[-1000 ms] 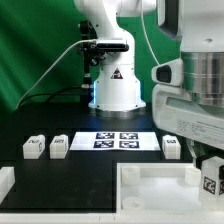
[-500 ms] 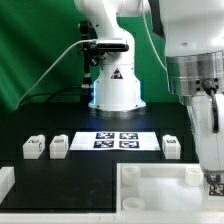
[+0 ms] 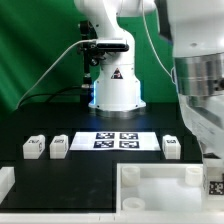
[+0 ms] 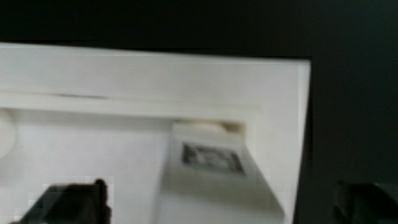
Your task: Assemble one leg
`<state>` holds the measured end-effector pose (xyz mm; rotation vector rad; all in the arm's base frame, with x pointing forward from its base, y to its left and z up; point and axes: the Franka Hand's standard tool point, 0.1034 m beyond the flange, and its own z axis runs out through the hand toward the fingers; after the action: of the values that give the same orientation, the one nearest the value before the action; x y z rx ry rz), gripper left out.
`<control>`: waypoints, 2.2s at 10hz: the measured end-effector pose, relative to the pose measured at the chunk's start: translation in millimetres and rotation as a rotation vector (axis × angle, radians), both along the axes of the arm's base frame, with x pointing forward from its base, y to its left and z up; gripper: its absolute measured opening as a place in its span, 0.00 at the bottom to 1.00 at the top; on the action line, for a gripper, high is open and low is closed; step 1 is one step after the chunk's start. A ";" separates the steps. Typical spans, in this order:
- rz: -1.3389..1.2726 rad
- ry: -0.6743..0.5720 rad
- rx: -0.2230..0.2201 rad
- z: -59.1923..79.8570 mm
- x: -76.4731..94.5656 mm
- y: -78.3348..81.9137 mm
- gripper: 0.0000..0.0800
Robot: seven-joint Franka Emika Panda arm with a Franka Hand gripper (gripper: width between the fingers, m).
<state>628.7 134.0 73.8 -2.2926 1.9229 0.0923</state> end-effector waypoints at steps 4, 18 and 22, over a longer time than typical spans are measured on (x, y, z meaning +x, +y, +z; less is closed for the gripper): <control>0.438 -0.064 -0.023 -0.6 -1.0 2.2 0.81; 0.506 -0.051 -0.084 -4.8 4.0 -12.8 0.37; -0.205 0.019 0.011 -6.5 4.4 -10.8 0.37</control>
Offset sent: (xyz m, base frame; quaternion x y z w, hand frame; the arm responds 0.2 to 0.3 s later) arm 0.0000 0.0000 0.0000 0.0000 0.0000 -0.2667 0.9638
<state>633.1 123.2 67.3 -2.0800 2.1482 0.1004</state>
